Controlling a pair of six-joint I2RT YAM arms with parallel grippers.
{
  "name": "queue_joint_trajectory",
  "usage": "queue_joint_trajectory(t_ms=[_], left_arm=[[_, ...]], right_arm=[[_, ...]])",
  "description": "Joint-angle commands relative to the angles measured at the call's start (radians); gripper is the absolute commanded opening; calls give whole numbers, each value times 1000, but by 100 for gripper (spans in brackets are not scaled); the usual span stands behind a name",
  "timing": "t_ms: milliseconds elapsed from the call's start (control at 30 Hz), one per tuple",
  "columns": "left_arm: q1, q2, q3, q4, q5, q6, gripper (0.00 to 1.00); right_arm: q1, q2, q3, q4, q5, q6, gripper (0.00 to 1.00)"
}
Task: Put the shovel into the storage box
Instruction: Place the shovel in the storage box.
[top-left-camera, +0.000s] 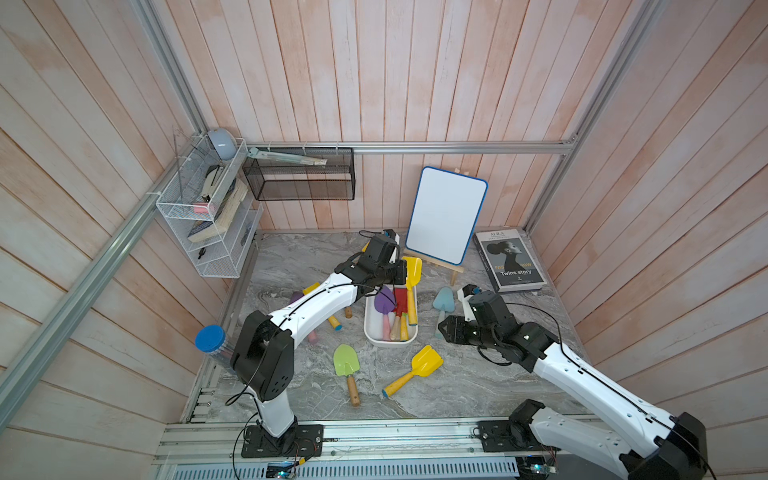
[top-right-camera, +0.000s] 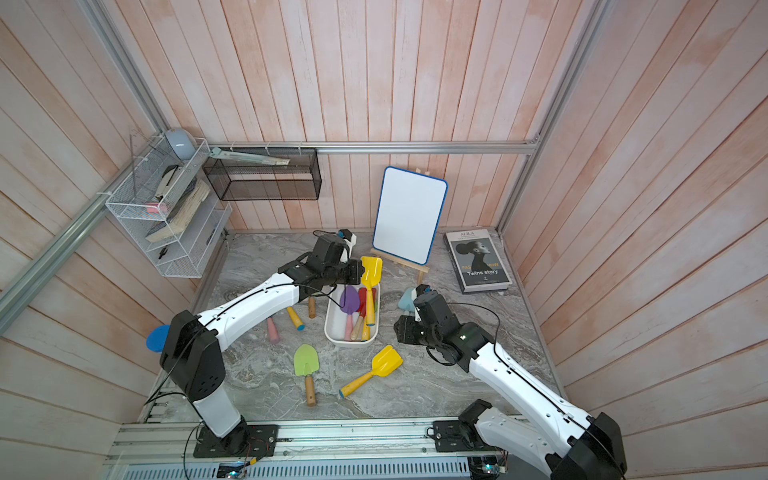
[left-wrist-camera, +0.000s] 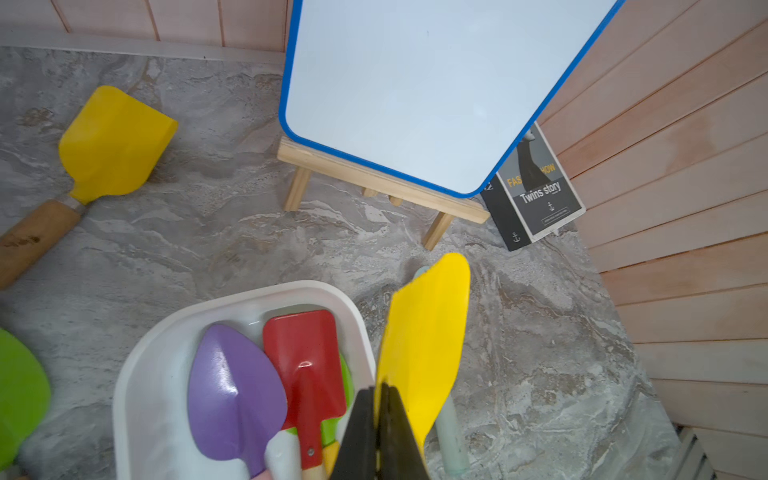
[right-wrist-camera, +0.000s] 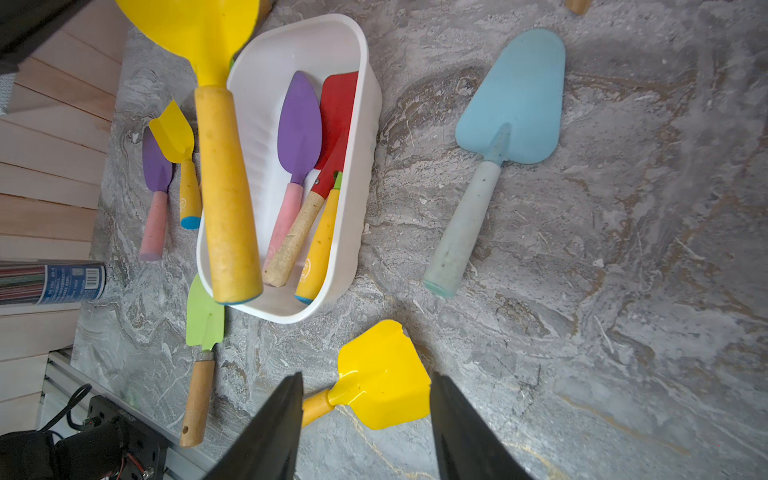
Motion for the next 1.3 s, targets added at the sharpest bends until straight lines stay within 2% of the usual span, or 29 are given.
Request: queue_joint_trajectory(t_ms=[0, 467, 867, 1267], left_arm=[[18, -20, -29, -40, -32, 89, 0], [54, 31, -83, 32, -160, 158, 0], [54, 61, -132, 78, -160, 149, 0], [53, 79, -186, 119, -113, 110, 0]], right_arm=[[-5, -6, -18, 2, -5, -9, 54], [-8, 11, -34, 12, -12, -2, 53], [-15, 26, -41, 23, -21, -4, 52], [-15, 26, -47, 29, -22, -2, 52]])
